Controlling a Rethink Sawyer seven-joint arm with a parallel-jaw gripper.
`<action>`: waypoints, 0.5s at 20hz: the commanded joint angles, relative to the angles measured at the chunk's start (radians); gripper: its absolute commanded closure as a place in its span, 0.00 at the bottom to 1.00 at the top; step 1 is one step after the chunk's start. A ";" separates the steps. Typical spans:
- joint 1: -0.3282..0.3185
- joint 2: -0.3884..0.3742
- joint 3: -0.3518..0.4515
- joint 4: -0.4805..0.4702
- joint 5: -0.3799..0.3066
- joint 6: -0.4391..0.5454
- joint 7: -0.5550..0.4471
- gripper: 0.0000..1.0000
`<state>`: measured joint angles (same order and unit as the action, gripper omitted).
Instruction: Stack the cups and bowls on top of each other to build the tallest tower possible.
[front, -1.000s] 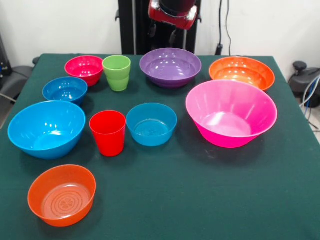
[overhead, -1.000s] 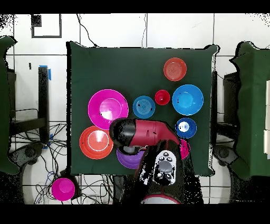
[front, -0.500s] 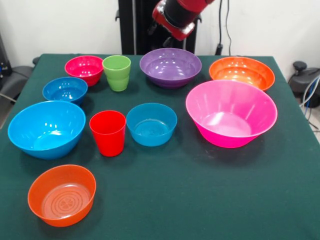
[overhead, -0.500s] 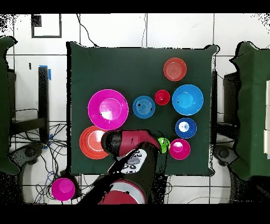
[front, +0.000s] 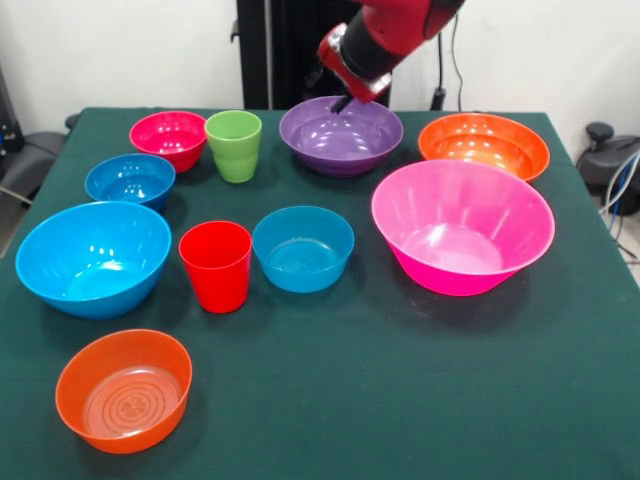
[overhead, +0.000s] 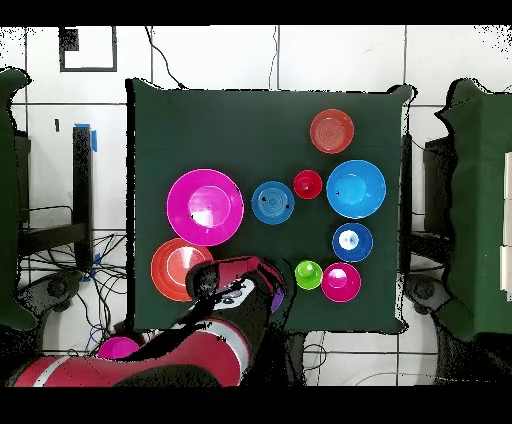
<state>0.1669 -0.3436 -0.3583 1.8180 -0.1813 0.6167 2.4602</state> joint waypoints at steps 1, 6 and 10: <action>-0.120 0.067 0.222 0.037 -0.090 -0.252 -0.115 0.00; -0.246 0.096 0.354 0.028 -0.189 -0.314 -0.200 0.00; -0.323 0.117 0.429 0.018 -0.262 -0.323 -0.226 0.00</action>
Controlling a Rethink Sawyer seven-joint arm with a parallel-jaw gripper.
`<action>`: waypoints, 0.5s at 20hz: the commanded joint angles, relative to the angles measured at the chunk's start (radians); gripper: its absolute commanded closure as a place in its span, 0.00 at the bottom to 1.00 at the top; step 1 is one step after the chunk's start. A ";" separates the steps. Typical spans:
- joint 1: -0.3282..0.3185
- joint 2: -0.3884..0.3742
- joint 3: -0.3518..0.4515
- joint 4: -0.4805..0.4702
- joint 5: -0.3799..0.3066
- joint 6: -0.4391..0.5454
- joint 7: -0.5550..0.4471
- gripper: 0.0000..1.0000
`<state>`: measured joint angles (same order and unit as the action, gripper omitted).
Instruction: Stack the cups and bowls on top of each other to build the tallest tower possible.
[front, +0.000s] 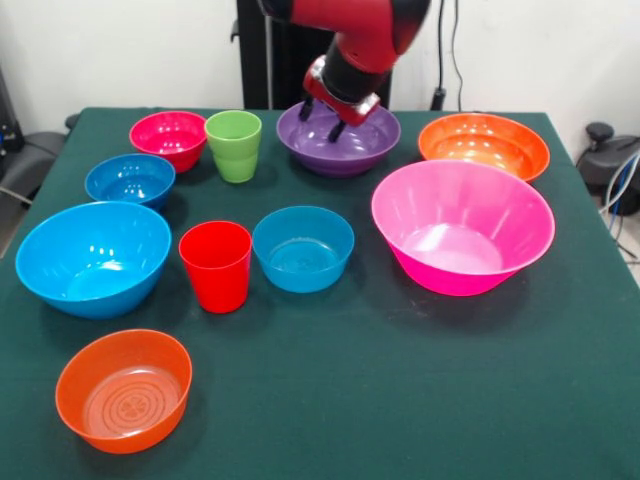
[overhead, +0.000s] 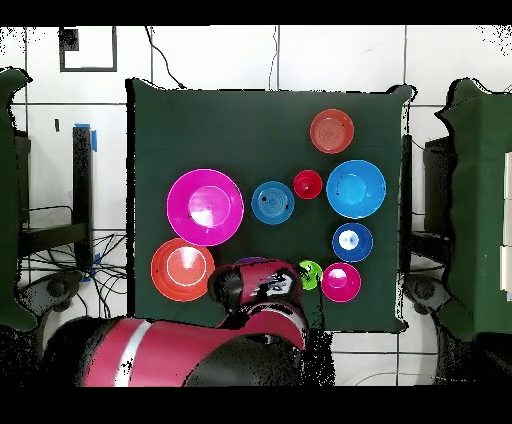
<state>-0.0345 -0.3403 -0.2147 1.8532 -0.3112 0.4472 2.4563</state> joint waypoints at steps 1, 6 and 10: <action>-0.143 0.118 0.306 -0.021 -0.159 -0.159 -0.237 0.00; -0.196 0.139 0.402 -0.039 -0.224 -0.117 -0.258 0.00; -0.205 0.136 0.421 -0.046 -0.264 -0.098 -0.221 0.00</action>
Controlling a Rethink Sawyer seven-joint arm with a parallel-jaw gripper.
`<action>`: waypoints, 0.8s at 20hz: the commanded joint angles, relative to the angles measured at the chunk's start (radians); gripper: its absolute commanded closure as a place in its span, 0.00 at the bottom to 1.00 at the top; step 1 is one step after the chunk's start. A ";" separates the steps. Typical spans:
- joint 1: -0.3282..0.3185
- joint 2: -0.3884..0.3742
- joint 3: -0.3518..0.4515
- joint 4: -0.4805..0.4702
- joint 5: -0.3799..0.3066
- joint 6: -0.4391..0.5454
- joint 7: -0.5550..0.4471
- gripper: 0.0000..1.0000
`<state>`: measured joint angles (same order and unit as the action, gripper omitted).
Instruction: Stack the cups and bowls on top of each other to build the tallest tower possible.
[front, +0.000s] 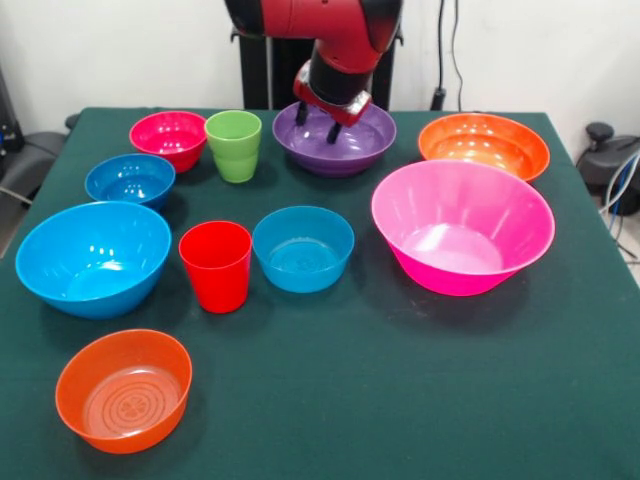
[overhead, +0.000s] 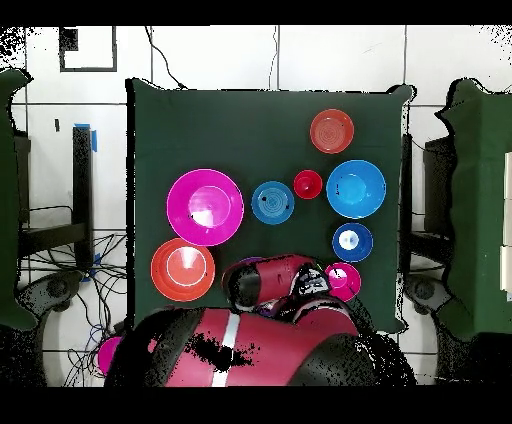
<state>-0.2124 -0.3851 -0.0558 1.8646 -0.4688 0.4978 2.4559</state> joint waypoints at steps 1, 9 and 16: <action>-0.025 0.178 0.258 -0.059 -0.110 -0.144 -0.199 0.00; -0.027 0.125 0.275 -0.028 -0.125 -0.089 -0.149 0.00; -0.067 0.013 0.330 0.044 -0.110 0.015 -0.195 0.00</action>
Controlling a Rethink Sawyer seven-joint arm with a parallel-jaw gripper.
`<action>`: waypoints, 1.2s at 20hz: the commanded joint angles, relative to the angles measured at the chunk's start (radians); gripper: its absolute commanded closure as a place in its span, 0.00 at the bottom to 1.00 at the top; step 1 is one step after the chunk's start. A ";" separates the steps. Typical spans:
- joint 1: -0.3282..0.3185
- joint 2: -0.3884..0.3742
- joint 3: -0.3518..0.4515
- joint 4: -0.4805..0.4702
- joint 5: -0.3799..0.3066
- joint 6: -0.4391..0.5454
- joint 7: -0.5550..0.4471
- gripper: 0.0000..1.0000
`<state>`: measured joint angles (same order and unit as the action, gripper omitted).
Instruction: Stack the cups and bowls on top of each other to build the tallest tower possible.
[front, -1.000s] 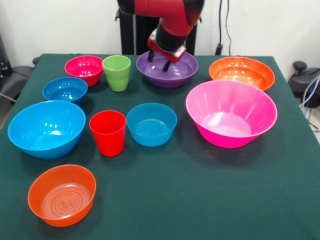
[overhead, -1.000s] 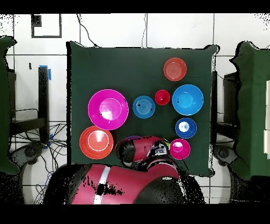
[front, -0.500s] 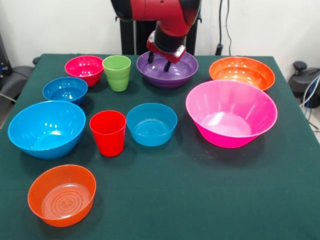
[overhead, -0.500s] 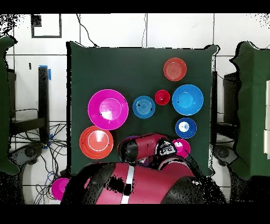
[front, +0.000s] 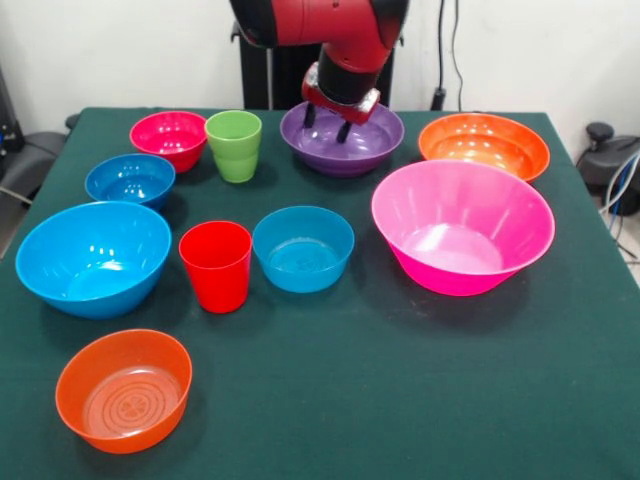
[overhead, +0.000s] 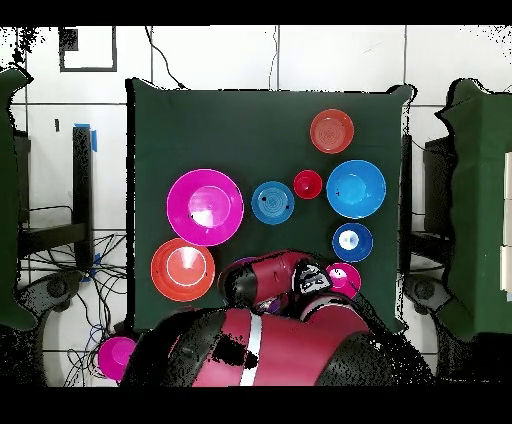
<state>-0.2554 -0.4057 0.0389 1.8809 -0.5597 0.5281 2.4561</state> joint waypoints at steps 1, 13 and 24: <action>-0.033 0.016 0.245 0.037 -0.017 -0.003 -0.204 0.00; -0.070 -0.175 0.319 0.111 0.025 0.180 -0.187 0.00; -0.035 -0.282 0.306 0.107 -0.037 0.302 -0.186 0.00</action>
<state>-0.3146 -0.6336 0.2737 1.9821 -0.5582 0.7446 2.4561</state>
